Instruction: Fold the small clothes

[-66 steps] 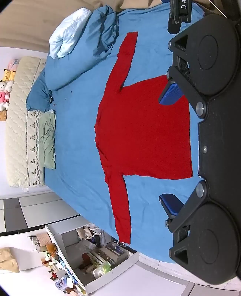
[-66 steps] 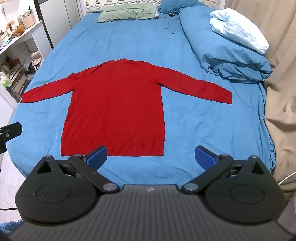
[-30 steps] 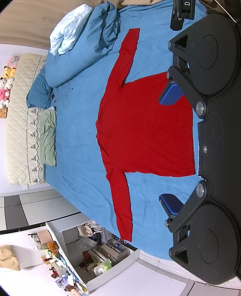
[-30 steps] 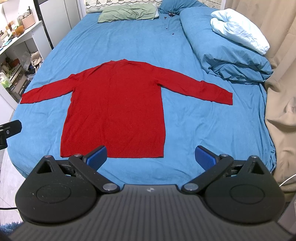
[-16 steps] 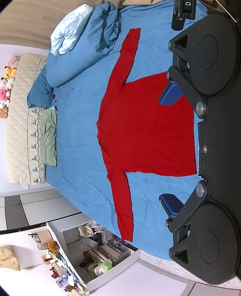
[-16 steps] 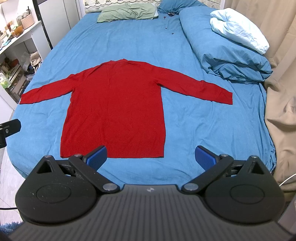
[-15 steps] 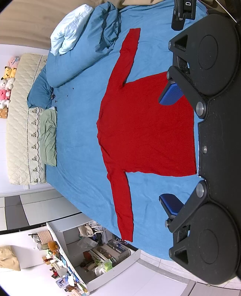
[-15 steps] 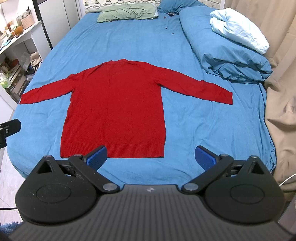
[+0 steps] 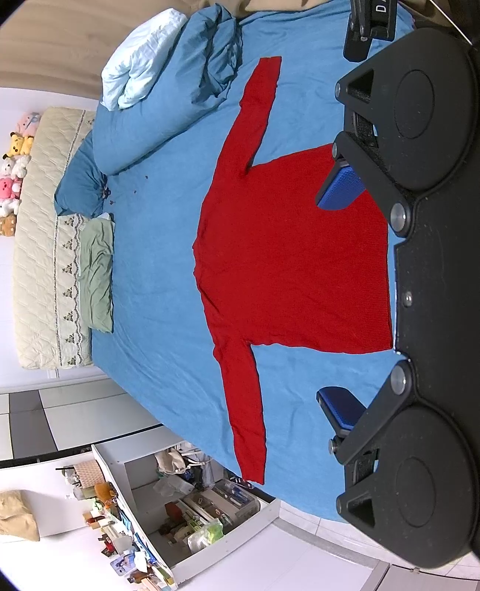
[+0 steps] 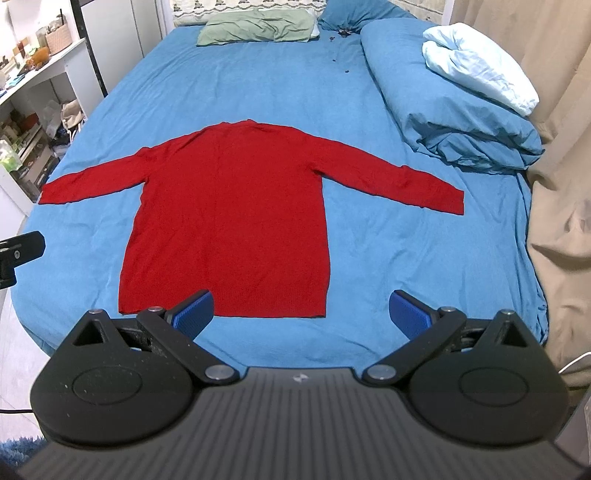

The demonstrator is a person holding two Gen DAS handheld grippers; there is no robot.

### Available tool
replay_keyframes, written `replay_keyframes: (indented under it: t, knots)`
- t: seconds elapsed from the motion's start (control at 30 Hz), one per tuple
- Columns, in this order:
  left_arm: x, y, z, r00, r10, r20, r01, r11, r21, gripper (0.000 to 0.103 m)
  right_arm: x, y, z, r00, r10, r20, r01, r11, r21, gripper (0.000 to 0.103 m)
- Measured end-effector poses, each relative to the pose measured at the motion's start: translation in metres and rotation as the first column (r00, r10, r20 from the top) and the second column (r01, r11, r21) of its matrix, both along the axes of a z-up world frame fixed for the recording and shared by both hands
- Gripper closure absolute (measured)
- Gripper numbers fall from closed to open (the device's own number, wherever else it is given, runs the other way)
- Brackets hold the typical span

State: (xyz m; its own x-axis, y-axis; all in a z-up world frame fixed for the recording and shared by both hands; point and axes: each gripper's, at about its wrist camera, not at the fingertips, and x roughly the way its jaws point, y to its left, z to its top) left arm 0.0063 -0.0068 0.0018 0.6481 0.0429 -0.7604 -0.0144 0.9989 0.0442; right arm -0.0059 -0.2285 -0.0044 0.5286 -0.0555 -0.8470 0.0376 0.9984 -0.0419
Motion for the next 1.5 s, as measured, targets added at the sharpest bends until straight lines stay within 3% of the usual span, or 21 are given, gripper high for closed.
replay_keyframes:
  t: [0.93,1.07,1.17,1.27,1.5]
  knots:
    - [0.001,0.002,0.010,0.999,-0.003,0.035,0.003,1.000,0.004,0.000,-0.003,-0.004,0.003,1.000,-0.022,0.014,0.022,1.000,0.012,0.000]
    - [0.024,-0.007,0.024,0.994,-0.055,0.098,0.053,0.998,0.021,0.000,0.007,-0.012,0.015,0.997,-0.054,0.048,0.051,0.997,0.051,0.000]
    - [0.053,-0.018,0.032,0.985,-0.104,0.136,0.107,0.994,-0.015,0.000,0.025,-0.029,0.023,0.991,-0.108,0.073,0.103,0.992,0.070,0.000]
    - [0.085,-0.035,0.036,0.978,-0.133,0.163,0.143,0.988,-0.054,0.000,0.048,-0.058,0.031,0.973,-0.198,0.116,0.188,0.978,0.093,0.000]
    - [0.169,-0.098,0.023,0.972,-0.166,0.168,0.177,0.983,-0.049,0.000,0.116,-0.149,0.023,0.926,-0.335,0.175,0.321,0.941,0.105,0.000]
